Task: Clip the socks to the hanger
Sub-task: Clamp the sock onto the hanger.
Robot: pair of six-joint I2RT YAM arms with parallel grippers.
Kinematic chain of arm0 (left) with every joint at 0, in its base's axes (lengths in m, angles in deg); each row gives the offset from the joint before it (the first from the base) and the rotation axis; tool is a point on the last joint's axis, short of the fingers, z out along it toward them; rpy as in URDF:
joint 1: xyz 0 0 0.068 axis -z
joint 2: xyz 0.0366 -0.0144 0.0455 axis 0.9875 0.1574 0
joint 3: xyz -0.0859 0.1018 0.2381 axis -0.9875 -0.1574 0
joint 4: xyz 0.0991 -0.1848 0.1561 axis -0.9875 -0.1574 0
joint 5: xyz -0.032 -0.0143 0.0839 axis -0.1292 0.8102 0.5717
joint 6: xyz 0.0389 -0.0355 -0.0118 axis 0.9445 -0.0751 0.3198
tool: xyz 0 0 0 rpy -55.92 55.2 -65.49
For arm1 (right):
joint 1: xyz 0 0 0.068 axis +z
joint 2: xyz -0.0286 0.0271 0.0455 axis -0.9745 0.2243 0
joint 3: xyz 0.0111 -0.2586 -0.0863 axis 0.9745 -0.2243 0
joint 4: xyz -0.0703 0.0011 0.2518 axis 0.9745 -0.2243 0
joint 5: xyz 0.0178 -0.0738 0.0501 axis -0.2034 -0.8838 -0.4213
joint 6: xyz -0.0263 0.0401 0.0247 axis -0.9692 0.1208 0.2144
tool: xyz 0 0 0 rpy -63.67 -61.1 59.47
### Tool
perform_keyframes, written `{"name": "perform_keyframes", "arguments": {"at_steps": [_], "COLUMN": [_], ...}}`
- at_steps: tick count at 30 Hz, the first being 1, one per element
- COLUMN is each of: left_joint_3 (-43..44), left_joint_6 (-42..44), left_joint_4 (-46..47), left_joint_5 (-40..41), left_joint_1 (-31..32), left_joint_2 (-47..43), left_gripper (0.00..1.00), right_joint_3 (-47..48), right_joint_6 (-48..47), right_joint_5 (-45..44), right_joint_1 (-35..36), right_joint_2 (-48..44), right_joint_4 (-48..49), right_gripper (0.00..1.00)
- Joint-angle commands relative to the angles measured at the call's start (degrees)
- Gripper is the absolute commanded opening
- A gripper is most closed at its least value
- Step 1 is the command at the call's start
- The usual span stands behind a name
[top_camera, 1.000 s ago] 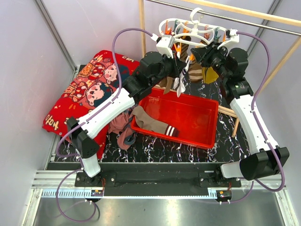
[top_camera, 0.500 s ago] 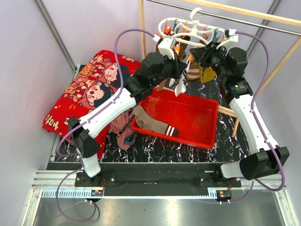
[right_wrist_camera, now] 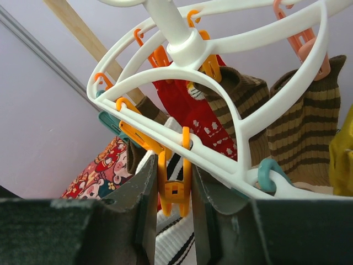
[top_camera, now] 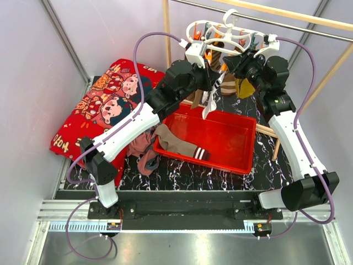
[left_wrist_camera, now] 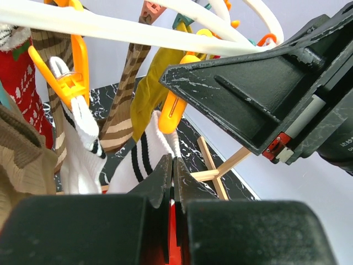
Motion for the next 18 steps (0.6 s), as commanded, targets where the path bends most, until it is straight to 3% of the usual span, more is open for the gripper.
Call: {"name": "perform_keyframes", "arguments": {"at_steps": [1,18], "left_joint_3": [2.7,2.3], "left_joint_6": [1.1,1.9], "left_joint_4": [2.8,2.2], "left_joint_5": [1.2,3.1], "left_joint_1": [0.2,0.4], "left_joint_2": [-0.5,0.0], "left_gripper": [0.0,0.0], "right_joint_3": [-0.8,0.9], "right_joint_6": [-0.8,-0.3], "right_joint_5": [-1.6,-0.4], "right_joint_1": [0.7,1.0], "right_joint_2": [0.1,-0.2], "right_joint_4": [-1.9,-1.9], "right_gripper": [0.0,0.0]}}
